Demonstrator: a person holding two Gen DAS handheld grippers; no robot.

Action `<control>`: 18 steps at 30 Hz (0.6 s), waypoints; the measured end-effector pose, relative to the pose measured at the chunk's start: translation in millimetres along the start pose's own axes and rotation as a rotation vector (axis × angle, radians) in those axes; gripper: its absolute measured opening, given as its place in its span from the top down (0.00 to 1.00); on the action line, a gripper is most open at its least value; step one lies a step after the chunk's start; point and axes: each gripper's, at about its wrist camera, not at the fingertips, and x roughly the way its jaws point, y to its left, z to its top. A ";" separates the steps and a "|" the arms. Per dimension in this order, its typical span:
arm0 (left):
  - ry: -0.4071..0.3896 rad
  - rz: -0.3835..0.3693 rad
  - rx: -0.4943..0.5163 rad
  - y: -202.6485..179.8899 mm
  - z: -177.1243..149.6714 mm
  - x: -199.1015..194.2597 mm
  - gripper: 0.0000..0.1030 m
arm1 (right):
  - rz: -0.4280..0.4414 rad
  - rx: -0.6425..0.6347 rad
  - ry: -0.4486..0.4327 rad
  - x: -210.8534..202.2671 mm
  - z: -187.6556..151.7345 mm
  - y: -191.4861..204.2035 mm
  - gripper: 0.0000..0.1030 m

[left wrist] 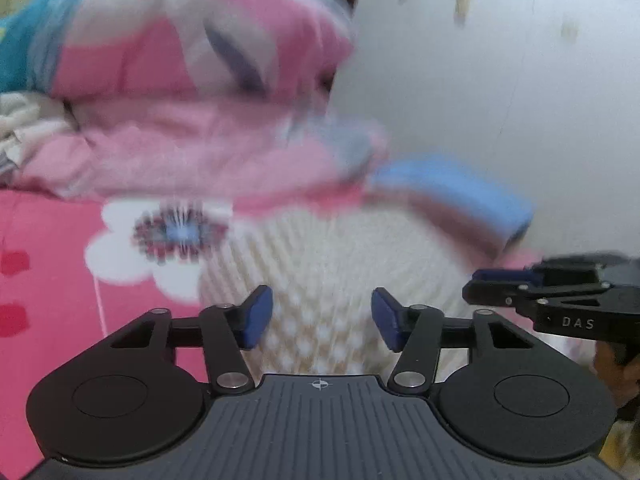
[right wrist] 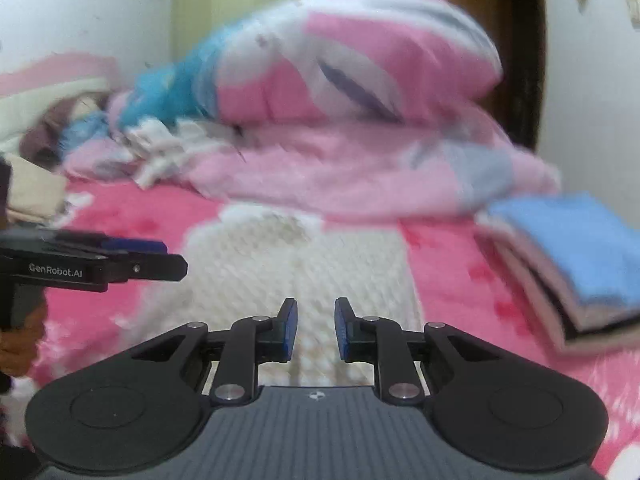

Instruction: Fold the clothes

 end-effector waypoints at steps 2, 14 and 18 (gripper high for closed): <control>-0.010 0.050 0.122 -13.4 -11.1 7.2 0.45 | 0.008 0.036 0.001 15.6 -22.5 -5.2 0.81; -0.070 -0.007 0.207 -12.8 35.9 6.8 0.42 | -0.147 0.123 -0.230 -44.9 -43.3 4.9 0.81; 0.060 -0.002 0.241 -8.2 46.4 53.0 0.41 | -0.251 0.137 -0.231 -53.5 -70.9 5.7 0.80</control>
